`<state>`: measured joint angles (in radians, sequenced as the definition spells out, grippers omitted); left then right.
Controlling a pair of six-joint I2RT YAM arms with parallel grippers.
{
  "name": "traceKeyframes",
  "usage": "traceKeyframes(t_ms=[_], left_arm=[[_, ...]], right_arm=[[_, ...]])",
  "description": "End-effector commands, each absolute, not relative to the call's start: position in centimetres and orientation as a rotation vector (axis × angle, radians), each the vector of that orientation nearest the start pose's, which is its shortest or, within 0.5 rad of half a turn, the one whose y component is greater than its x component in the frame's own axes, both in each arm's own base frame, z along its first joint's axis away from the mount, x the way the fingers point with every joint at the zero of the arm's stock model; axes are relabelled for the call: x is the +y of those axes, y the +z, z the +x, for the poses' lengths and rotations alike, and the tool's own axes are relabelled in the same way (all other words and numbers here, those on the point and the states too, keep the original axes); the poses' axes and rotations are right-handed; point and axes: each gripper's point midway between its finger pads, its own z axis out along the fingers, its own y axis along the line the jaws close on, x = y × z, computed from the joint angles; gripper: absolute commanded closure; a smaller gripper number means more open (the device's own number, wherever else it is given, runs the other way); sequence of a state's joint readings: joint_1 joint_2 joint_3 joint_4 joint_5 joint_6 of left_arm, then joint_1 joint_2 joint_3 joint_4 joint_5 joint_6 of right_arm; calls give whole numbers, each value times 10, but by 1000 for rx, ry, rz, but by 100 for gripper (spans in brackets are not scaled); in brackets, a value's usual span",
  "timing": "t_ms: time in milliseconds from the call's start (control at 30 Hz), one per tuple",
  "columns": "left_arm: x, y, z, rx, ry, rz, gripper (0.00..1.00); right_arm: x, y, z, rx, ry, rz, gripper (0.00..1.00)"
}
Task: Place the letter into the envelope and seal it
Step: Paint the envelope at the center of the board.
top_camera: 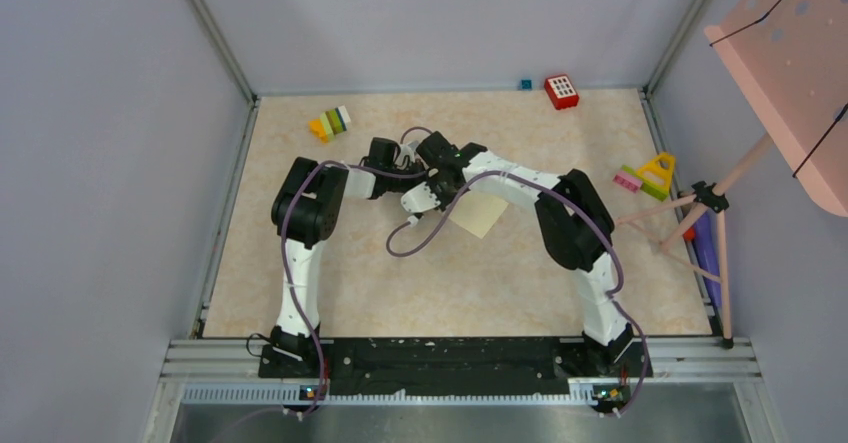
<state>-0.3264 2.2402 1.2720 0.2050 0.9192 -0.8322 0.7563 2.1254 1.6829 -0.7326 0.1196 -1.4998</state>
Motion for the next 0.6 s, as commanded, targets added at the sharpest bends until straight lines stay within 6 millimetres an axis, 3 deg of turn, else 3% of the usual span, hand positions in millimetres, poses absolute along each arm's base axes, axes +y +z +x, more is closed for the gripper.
traceKeyframes(t_ms=[0, 367, 567], left_arm=[[-283, -11, 392, 2622, -1383, -185, 100], [-284, -10, 392, 2617, -1392, -181, 100], [-284, -11, 392, 2617, -1391, -185, 100]], right_arm=[[310, 57, 415, 1195, -364, -2484, 100], [332, 65, 418, 1185, -265, -2423, 100], [321, 65, 402, 1209, -203, -2479, 100]])
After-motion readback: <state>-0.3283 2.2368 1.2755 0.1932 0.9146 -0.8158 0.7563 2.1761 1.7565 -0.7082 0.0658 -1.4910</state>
